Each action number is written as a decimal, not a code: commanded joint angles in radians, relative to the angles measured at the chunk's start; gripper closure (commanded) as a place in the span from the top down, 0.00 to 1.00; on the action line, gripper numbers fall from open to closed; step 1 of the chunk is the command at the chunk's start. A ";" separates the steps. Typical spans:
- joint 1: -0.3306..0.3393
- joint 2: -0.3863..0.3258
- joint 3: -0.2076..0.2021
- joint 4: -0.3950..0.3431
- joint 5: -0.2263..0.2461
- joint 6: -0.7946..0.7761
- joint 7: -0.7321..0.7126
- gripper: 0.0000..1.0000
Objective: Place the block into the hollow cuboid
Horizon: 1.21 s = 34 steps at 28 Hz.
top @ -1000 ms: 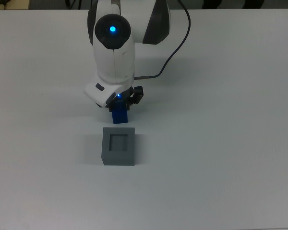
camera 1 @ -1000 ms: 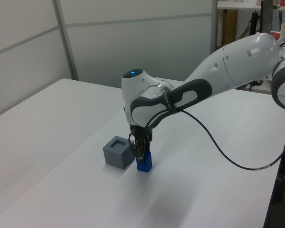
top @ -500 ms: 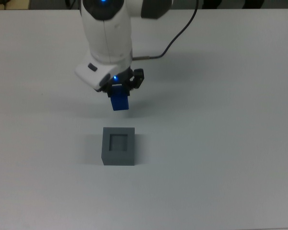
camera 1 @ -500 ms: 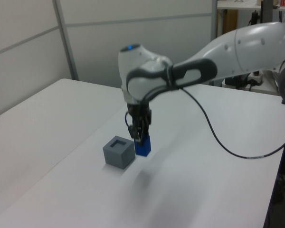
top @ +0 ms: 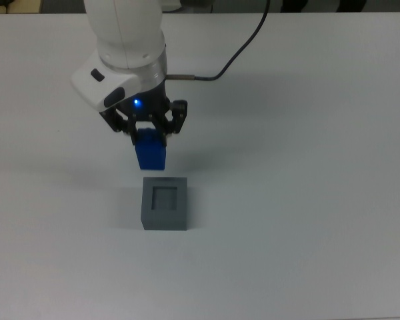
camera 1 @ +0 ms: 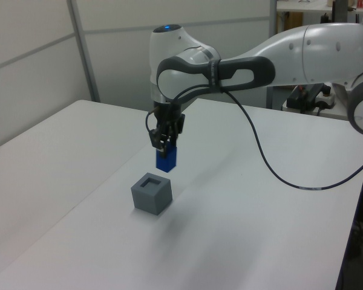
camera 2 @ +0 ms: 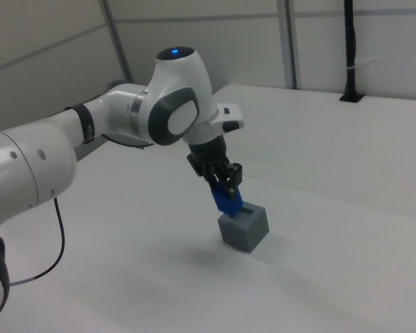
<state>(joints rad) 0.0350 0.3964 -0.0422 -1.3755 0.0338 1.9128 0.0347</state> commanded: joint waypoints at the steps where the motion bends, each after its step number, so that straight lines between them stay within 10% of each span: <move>1: 0.008 0.073 -0.004 0.039 0.021 0.092 0.024 0.30; 34: 0.017 0.130 0.002 0.009 0.006 0.180 -0.038 0.37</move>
<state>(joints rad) 0.0466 0.5228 -0.0378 -1.3648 0.0340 2.0938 0.0218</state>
